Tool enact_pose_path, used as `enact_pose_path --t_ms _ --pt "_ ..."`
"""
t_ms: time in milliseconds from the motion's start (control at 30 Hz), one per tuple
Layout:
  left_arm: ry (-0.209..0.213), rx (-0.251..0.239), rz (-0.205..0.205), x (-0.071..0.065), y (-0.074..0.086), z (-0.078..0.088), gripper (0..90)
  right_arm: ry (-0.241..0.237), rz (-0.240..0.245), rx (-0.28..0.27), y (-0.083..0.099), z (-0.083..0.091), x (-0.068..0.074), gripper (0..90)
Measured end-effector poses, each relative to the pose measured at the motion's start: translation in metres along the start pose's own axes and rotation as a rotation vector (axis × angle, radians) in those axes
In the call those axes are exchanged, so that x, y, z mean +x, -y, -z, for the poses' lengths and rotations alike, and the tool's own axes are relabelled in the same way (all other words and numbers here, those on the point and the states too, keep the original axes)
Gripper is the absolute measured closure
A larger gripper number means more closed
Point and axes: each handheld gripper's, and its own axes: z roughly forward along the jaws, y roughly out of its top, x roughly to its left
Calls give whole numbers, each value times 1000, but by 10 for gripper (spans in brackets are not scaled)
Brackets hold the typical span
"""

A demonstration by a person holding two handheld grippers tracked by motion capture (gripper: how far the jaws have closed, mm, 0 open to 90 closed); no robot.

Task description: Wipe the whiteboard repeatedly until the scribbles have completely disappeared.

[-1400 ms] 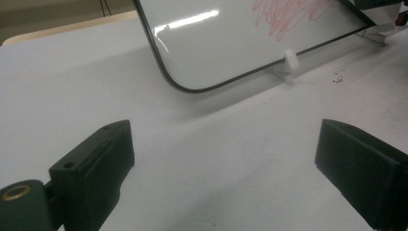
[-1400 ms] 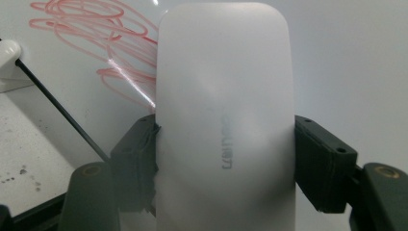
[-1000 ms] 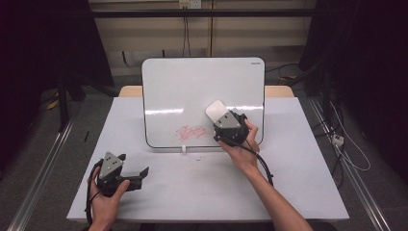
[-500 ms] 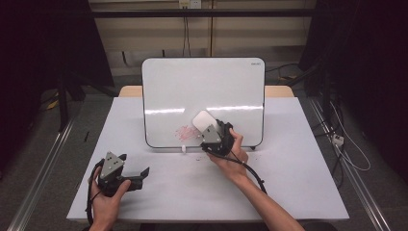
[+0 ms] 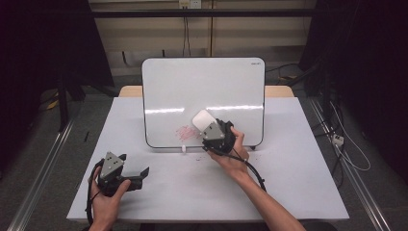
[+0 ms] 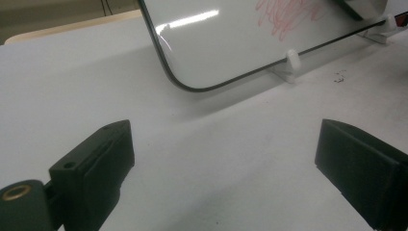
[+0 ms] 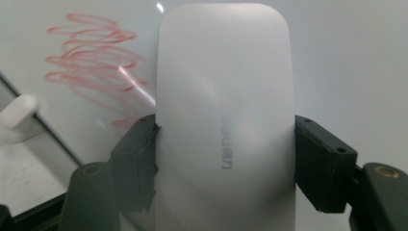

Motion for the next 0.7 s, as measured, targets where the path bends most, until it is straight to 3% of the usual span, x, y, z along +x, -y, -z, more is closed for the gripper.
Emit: enact_pose_path --t_ms 67,200,367,467,700 --pt "0 5 -7 0 0 1 63 13 -47 -3 -2 -1 -12 317" --pt "-3 2 -2 1 0 1 63 43 -94 -18 -6 -2 -27 316" --pt "1 2 -5 1 0 0 63 88 -81 -18 -7 -3 -19 317" --pt "-1 2 -4 -1 -1 0 63 79 -64 -16 -7 -4 -12 317" --pt "-4 -1 2 -1 -1 0 63 53 -7 -38 -8 -6 20 317"
